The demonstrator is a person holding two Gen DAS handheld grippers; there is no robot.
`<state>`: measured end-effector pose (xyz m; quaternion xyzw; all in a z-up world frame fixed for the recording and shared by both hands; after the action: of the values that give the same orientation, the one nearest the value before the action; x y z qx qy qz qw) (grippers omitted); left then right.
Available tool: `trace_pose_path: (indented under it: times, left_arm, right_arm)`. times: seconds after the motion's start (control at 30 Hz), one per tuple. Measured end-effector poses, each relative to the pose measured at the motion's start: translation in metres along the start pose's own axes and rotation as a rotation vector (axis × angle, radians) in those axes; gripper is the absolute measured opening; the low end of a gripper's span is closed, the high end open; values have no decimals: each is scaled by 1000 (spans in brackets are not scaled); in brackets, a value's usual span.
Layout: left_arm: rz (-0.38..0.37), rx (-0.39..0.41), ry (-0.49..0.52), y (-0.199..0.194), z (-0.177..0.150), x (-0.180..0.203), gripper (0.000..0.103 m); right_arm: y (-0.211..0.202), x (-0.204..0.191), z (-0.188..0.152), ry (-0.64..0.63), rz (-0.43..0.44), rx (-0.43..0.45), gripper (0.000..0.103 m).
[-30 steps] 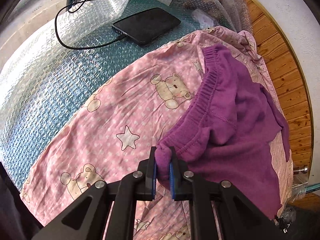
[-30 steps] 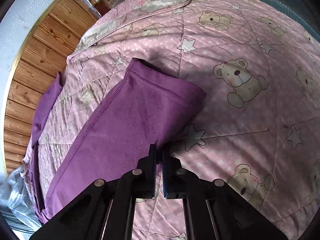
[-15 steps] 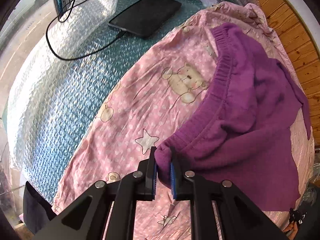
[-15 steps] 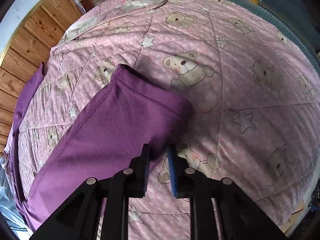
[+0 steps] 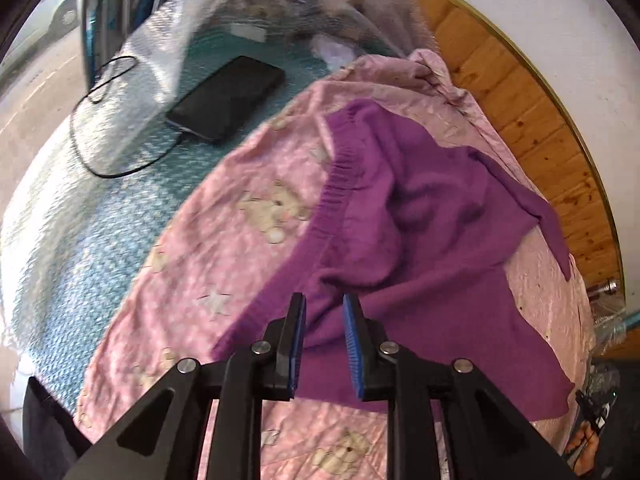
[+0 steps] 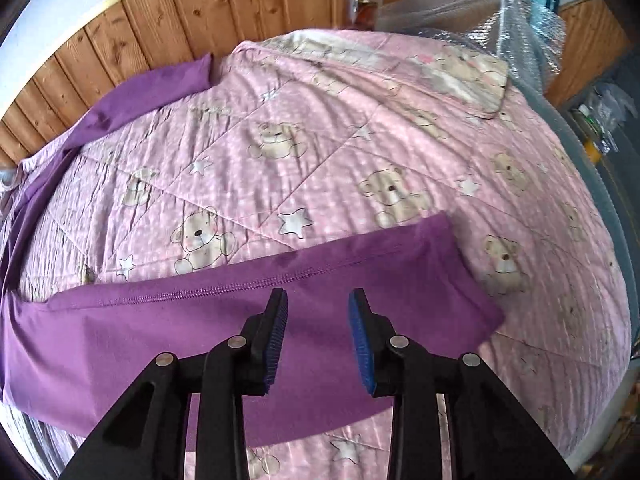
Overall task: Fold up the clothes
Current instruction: 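Open the left gripper to lay the waistband on the quilt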
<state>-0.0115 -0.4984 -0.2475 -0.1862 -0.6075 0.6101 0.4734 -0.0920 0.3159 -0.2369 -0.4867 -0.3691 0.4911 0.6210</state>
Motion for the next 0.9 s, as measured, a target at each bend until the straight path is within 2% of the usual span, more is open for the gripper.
trace_pose_path:
  times: [0.07,0.1,0.13,0.17,0.27,0.37,0.43,0.5,0.57,0.63,0.73,0.8,0.83,0.87,0.9]
  left_arm:
    - [19,-51,32,33,2,15,21]
    - [50,-79,30,49,1,12,21]
    - [83,-102,17,62,-1,4,21]
    - [121,-118,-8,70,-5,-10,21]
    - [99,-105,-108,64,-8,-40,13]
    - [106,-93,-135,48,-8,-42,13]
    - [110,-87,-162,44,-4,-40,14]
    - [110,-83,-205,46,3,-35,14]
    - [95,-77,-235,49,12,-25,14]
    - [80,-62,-232,46,19,-3,14]
    - [55,-42,-206,40,29,31,14]
    - [36,-28,-202,40,36,50,14]
    - [23,-26,-206,40,38,58,14]
    - [2,-24,-212,42,40,65,14]
    - [-18,-22,-218,44,41,73,14]
  right_arm:
    - [20,5,3,-1,-23,-50,31]
    - [34,20,0,18,-70,-102,31]
    - [44,34,-1,41,-104,-142,38]
    - [42,48,1,77,-99,-141,38]
    - [30,70,18,133,-94,-173,36]
    - [4,35,70,75,29,-105,37]
    - [-3,-9,119,45,180,-70,45]
    - [6,-54,169,72,349,-66,51]
    - [31,-90,214,134,463,-90,53]
    - [64,-117,249,226,520,-120,53]
    - [112,-138,275,349,530,-185,53]
    - [115,-145,290,406,526,-125,62]
    - [116,-149,293,405,508,-131,56]
    - [116,-152,295,403,474,-140,44]
    - [114,-154,295,394,461,-136,6]
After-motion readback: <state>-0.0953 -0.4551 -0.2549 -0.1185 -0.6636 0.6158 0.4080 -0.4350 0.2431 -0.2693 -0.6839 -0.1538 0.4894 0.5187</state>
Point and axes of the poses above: each gripper's, at about its wrist camera, not at the fingertips, and y roughly the way its jaws point, x to its right, z to its top, the point moved 6 cm from there along y, roughly the way its jaws point, and after that the axes turned 8 degrees about -x, right-handed, at the moved point
